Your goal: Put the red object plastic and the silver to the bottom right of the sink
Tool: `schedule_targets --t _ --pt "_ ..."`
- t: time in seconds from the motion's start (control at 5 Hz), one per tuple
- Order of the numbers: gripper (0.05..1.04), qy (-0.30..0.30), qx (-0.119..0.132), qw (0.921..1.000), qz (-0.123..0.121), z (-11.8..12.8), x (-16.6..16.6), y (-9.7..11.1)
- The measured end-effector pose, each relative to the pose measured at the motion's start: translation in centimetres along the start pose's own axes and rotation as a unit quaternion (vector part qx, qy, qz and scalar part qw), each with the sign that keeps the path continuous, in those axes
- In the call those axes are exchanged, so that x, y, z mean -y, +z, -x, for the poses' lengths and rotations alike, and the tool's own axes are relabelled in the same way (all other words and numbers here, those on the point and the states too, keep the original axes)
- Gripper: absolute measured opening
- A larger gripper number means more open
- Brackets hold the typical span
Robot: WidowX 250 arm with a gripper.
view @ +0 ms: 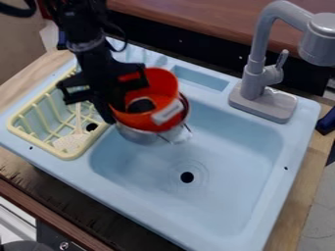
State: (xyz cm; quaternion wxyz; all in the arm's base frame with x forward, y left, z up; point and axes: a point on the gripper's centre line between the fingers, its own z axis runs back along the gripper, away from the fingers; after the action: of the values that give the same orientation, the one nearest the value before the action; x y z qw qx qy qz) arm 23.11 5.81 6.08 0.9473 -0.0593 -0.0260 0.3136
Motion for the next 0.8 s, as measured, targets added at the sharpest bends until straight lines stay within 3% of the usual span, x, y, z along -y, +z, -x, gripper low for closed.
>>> schedule_targets --t 0.4,0.8 --pt "0.067 -0.047 -0.002 0.9989 -0.005 2.2 3.1 -2.4" --pt "0.067 -0.064 -0.019 0.9977 0.012 3.0 5.3 -5.5"
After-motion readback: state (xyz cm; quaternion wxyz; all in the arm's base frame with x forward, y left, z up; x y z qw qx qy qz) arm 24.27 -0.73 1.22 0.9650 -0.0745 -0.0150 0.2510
